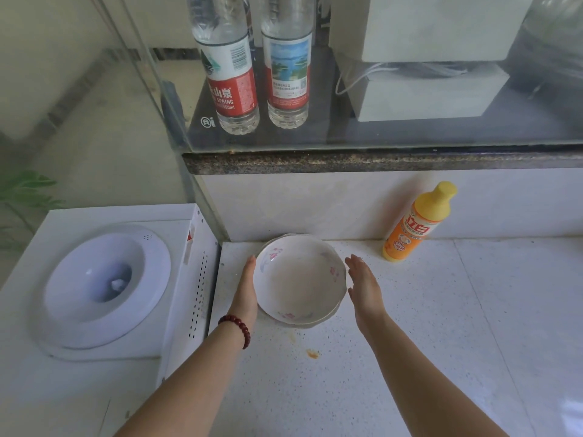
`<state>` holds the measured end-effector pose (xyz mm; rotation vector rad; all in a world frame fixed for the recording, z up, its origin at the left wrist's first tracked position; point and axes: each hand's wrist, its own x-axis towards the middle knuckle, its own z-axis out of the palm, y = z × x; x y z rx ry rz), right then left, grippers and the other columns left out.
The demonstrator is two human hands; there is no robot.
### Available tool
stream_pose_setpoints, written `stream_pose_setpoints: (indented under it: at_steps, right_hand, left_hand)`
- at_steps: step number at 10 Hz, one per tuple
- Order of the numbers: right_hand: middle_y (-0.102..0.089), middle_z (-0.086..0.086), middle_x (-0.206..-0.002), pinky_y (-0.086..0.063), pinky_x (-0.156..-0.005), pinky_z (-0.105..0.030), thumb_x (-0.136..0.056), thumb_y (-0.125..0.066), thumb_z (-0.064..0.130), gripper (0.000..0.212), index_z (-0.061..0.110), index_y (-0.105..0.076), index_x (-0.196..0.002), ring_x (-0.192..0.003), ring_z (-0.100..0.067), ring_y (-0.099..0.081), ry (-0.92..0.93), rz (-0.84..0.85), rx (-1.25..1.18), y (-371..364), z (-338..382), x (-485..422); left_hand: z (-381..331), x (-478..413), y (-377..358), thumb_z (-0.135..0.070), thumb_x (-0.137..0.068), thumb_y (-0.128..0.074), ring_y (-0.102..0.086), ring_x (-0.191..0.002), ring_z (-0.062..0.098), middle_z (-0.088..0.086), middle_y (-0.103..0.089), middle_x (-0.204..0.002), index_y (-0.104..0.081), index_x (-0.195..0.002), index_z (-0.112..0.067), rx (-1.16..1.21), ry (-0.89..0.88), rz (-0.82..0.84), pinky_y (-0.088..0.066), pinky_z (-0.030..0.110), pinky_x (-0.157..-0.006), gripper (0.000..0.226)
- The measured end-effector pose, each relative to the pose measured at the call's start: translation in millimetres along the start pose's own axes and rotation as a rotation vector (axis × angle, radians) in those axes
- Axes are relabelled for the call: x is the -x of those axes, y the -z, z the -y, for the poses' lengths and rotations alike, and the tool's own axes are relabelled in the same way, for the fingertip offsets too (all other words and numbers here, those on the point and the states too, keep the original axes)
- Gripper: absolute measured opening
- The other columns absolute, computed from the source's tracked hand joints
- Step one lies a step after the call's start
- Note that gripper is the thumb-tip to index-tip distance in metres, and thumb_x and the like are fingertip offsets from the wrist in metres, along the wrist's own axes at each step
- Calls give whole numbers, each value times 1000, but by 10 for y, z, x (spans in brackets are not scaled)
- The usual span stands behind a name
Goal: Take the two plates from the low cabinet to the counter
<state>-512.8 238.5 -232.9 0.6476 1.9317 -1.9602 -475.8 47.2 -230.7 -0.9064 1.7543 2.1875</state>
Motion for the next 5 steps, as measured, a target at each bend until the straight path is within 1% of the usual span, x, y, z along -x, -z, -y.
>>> stream_pose_setpoints:
  at_steps: [1,2,3,4,5]
  right_hand:
    - [-42,3,-146,-27,-110,-42,-96,-34,39,45,22,-42,-137,-129,-12,-38,26,17,-10,55,38,71]
    - [-45,3,-143,-29,-109,-43,-97,-33,40,43,23,-43,-135,-126,-13,-40,47,42,-19,107,96,155]
    - [-47,4,-139,-34,-103,-38,-97,-36,40,44,22,-42,-136,-125,-15,-42,71,94,-38,168,153,255]
    - [-51,5,-129,-39,-91,-32,-96,-42,36,40,24,-44,-135,-115,-13,-48,96,154,-80,219,201,411]
    - [-56,5,-123,-42,-88,-31,-95,-47,32,36,27,-46,-131,-113,-15,-53,121,189,-135,271,209,532]
  left_hand:
    - [10,89,-35,-54,-93,-27,-57,-95,-3,-18,-64,-99,-57,-105,-41,5,-31,-46,-43,20,-81,35]
    - [-22,225,-107,-52,-94,-28,-52,-80,-10,-28,-57,-83,-54,-86,-43,48,-67,-76,-37,17,-70,29]
    - [-60,341,-190,-53,-93,-29,-47,-89,-6,-24,-54,-92,-54,-99,-39,85,-92,-80,-30,23,-89,29]
    - [-88,556,-267,-52,-93,-30,-39,-110,1,-14,-45,-125,-45,-127,-32,121,-122,-73,-22,35,-103,42]
    - [-127,754,-347,-51,-93,-32,-32,-132,10,-8,-36,-147,-39,-138,-30,163,-131,-66,-20,43,-108,50]
